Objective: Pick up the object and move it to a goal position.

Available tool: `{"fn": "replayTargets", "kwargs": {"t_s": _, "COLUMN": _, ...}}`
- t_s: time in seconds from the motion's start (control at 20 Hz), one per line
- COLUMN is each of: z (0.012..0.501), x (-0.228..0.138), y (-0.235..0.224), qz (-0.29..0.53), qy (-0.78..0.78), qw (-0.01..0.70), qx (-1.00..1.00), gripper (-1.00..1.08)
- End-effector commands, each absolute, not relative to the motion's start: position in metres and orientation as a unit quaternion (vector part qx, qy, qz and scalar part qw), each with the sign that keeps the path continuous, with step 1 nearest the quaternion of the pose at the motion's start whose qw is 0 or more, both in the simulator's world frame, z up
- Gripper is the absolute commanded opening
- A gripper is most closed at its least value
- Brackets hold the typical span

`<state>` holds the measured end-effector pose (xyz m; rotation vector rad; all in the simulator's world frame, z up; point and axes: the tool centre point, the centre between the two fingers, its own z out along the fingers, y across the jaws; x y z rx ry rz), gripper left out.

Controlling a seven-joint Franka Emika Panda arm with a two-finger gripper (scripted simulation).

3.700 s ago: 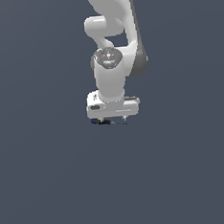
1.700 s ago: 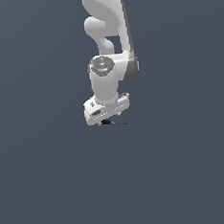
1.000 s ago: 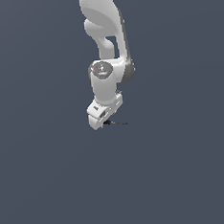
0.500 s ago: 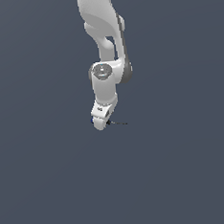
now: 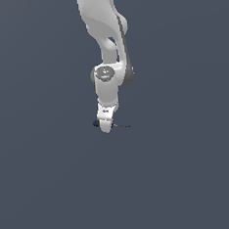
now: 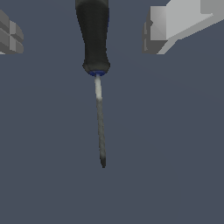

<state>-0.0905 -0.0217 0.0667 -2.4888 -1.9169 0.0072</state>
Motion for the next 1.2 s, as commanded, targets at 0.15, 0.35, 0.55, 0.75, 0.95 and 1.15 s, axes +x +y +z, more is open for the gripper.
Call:
{"fn": "replayTargets", "kwargs": {"t_s": 0.15, "z": 0.064, "x": -0.094, "y": -0.021, "qz": 0.0, "qy": -0.633, "qw": 0.0, "qx": -0.774, "gripper": 1.0}}
{"fn": "replayTargets", "kwargs": {"t_s": 0.35, "z": 0.063, "x": -0.095, "y": -0.021, "qz": 0.0, "qy": -0.638, "qw": 0.0, "qx": -0.77, "gripper": 1.0}}
{"fn": "replayTargets", "kwargs": {"t_s": 0.55, "z": 0.06, "x": -0.095, "y": -0.021, "qz": 0.0, "qy": -0.636, "qw": 0.0, "qx": -0.772, "gripper": 1.0}}
{"fn": "replayTargets", "kwargs": {"t_s": 0.75, "z": 0.049, "x": -0.095, "y": -0.021, "qz": 0.0, "qy": -0.636, "qw": 0.0, "qx": -0.771, "gripper": 1.0}}
{"fn": "replayTargets", "kwargs": {"t_s": 0.95, "z": 0.03, "x": -0.096, "y": -0.021, "qz": 0.0, "qy": -0.637, "qw": 0.0, "qx": -0.771, "gripper": 1.0}}
{"fn": "replayTargets", "kwargs": {"t_s": 1.15, "z": 0.017, "x": -0.096, "y": -0.021, "qz": 0.0, "qy": -0.638, "qw": 0.0, "qx": -0.77, "gripper": 1.0}}
